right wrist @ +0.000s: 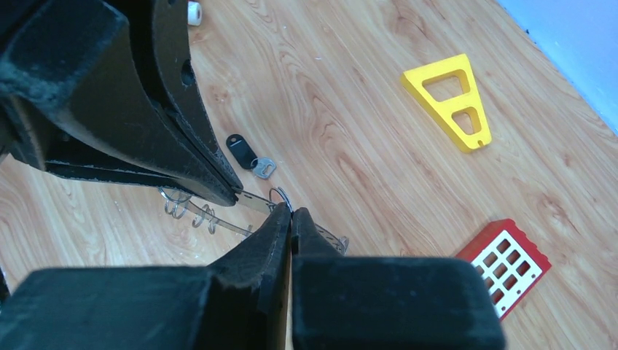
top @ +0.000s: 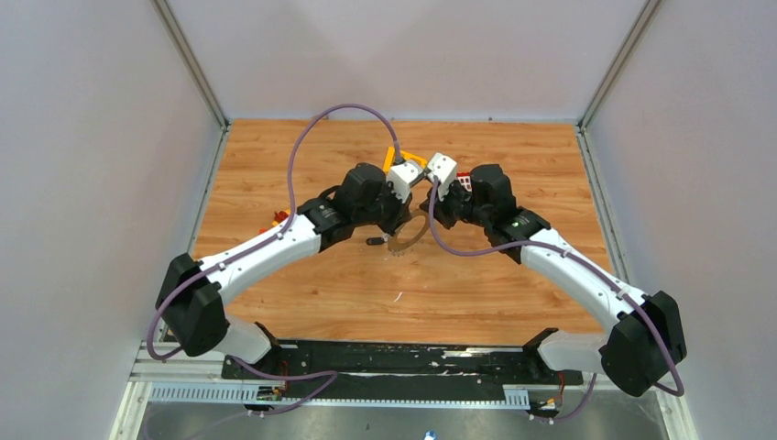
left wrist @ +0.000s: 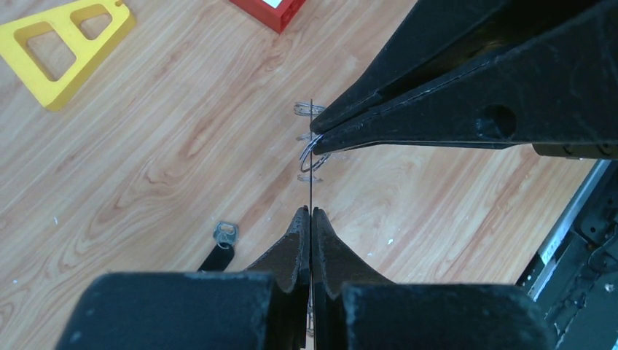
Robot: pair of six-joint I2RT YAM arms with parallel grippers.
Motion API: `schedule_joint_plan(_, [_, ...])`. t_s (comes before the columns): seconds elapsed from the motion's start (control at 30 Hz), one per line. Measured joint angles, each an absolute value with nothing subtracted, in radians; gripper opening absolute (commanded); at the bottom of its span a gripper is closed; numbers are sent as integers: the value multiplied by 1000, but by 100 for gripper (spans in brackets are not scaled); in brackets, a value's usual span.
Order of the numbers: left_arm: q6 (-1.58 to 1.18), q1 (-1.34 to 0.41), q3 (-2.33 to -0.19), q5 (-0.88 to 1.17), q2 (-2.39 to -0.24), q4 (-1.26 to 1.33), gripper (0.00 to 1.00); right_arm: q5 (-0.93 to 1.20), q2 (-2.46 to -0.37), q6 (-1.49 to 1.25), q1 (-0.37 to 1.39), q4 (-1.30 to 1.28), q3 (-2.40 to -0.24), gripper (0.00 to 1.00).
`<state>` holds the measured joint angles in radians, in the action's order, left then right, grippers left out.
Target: Put the keys on the keyring
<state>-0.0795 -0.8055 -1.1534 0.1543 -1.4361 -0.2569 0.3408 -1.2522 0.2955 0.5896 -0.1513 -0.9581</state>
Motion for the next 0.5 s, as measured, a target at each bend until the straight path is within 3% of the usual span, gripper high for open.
schedule_joint_plan(0.5, [-114,-811,-1185,121,-1489,-254,0,332,-1252,363,586,-164,-958,0])
